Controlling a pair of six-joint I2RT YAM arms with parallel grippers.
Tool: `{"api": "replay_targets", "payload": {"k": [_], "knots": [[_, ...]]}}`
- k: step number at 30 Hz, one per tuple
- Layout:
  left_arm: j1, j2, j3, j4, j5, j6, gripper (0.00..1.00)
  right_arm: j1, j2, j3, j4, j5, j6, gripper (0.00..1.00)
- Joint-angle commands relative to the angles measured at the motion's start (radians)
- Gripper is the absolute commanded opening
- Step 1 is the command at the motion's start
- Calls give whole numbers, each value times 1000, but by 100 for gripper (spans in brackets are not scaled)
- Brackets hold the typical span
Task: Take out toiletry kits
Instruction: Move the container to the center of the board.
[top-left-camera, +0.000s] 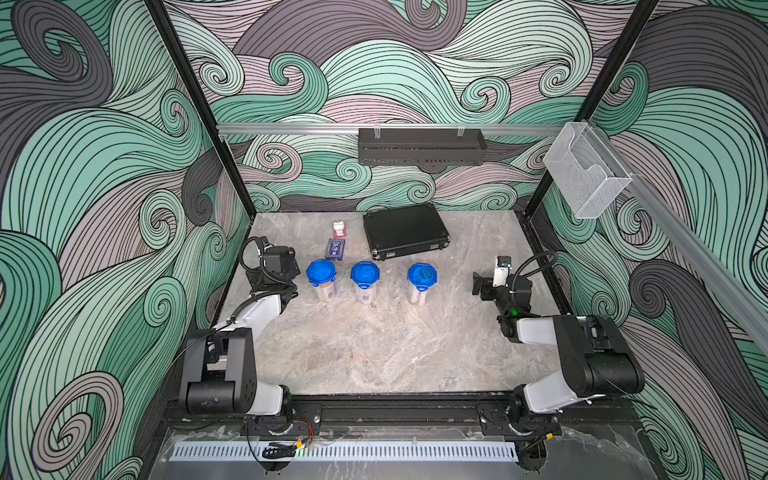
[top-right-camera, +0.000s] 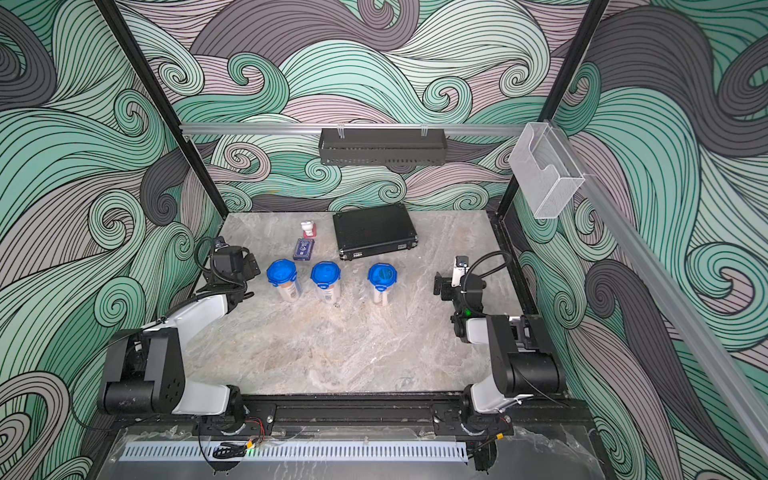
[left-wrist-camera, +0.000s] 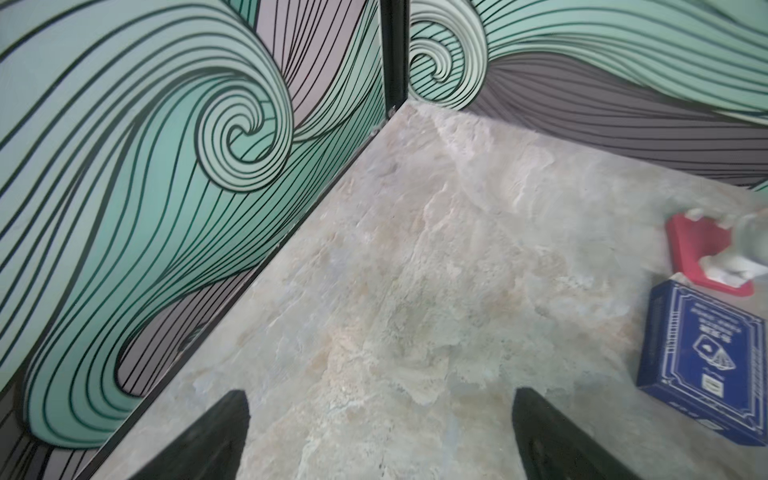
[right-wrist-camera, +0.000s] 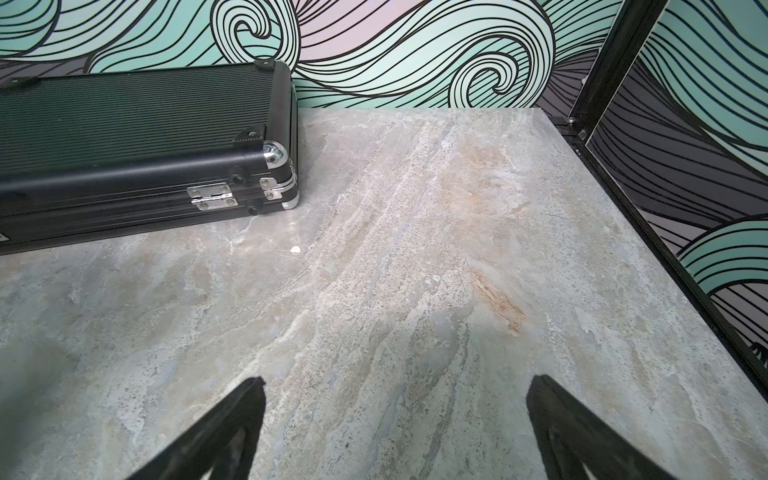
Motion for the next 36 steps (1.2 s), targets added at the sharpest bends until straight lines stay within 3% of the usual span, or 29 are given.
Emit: {"api": "replay_targets", "payload": {"k": [1, 7, 18, 25, 29, 30, 33, 36], "knots": [[12, -12, 80, -204, -72, -105, 99, -4, 4, 18, -5, -9, 6, 99], [27, -69, 168, -388, -68, -249, 99, -4, 4, 18, -3, -8, 6, 99], [32, -255, 298, -526, 232, -337, 98, -4, 4, 15, -2, -9, 7, 99], [44, -317, 418, -682, 527, -232, 99, -4, 4, 21, -8, -10, 7, 99], [43, -386, 402, -732, 716, -156, 99, 0, -4, 15, 11, 30, 16, 99], [43, -401, 389, -740, 757, -146, 99, 1, -31, 22, -15, 64, 28, 99], [43, -434, 351, -763, 873, -89, 99, 2, -183, 124, -320, 126, 49, 99], [41, -446, 322, -755, 941, -71, 98, -4, -279, 183, -432, 125, 134, 99]]}}
